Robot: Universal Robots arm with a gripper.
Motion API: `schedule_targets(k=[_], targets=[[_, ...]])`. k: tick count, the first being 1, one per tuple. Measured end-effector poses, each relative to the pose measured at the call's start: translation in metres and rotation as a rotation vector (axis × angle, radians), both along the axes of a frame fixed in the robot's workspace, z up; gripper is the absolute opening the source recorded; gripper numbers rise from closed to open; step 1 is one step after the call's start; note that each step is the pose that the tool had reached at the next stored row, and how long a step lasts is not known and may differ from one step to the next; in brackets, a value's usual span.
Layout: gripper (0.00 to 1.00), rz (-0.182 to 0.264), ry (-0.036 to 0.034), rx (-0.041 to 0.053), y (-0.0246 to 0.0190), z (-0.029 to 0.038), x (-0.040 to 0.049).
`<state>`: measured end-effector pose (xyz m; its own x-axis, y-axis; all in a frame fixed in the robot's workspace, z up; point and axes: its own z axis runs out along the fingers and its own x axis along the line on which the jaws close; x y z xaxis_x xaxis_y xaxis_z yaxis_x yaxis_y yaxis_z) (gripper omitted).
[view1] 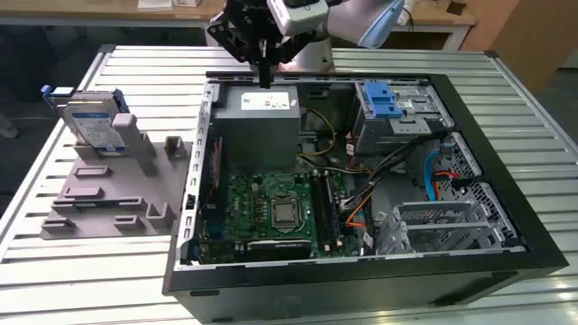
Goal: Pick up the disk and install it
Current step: 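Reach for the disk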
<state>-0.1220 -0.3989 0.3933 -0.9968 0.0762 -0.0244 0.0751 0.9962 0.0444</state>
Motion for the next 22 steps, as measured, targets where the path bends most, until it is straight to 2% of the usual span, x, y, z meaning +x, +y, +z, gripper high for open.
schedule_targets(k=[22], targets=[[0.11,0.000,-0.0001,0.0000,0.0000,-0.0002,-0.0043]])
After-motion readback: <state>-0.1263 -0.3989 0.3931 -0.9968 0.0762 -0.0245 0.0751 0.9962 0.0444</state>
